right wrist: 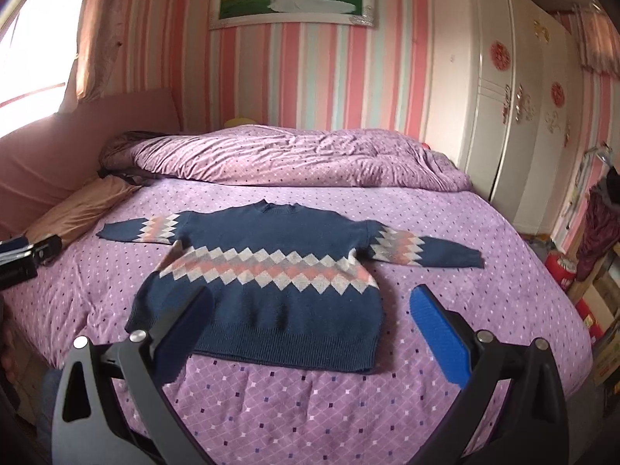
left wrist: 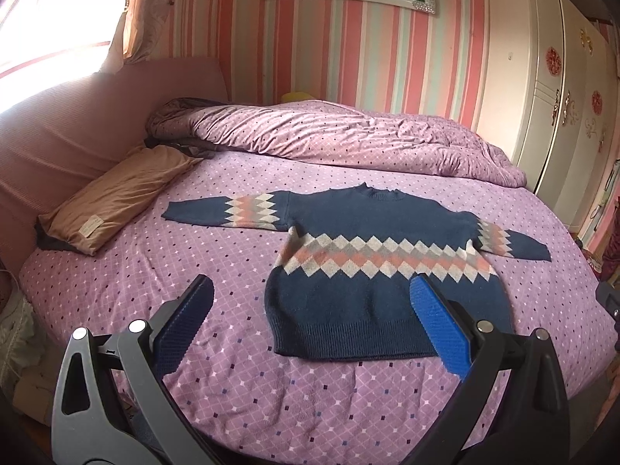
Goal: Fold small clothes
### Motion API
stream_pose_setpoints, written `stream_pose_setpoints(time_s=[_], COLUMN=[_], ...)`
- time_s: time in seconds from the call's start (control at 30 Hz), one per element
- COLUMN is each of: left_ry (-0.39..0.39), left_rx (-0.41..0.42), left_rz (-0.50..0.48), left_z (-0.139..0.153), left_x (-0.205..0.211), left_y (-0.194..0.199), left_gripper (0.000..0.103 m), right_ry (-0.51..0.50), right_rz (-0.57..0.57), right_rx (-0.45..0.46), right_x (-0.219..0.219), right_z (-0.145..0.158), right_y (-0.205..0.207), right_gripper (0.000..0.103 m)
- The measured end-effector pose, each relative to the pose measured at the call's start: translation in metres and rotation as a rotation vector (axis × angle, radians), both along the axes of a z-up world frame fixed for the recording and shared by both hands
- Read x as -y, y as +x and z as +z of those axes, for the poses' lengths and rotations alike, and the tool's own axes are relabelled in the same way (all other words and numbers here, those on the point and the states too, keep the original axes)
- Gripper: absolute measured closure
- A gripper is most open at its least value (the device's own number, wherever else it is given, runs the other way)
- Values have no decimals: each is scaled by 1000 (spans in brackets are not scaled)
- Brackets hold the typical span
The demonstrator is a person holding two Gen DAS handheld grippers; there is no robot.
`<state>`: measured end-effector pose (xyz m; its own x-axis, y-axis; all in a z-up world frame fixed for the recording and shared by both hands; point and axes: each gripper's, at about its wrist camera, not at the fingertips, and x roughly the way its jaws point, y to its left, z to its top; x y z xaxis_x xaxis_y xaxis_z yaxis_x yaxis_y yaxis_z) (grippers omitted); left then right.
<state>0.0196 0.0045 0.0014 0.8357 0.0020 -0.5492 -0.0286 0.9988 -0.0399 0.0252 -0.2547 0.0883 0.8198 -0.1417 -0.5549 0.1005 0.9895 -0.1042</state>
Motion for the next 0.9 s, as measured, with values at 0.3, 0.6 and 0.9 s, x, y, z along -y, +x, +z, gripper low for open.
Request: stream_pose_setpoints(time_s=[0.3,0.6,0.9], left_ry=[12,12,10], left_rx=[-12,-16,-19], left_rz=[-12,-6,-4], left_z=[4,2,3], left_x=[0,-3,-7], left_y=[17,23,26], left_gripper=[3,3,3], right_ry=[11,44,8], right_rz=[1,4,-5], right_rx=[7,-10,-19], right_x=[-1,0,0], right_z=[-1,-8,-12], right_y=[12,19,18], right_gripper=[1,1,1])
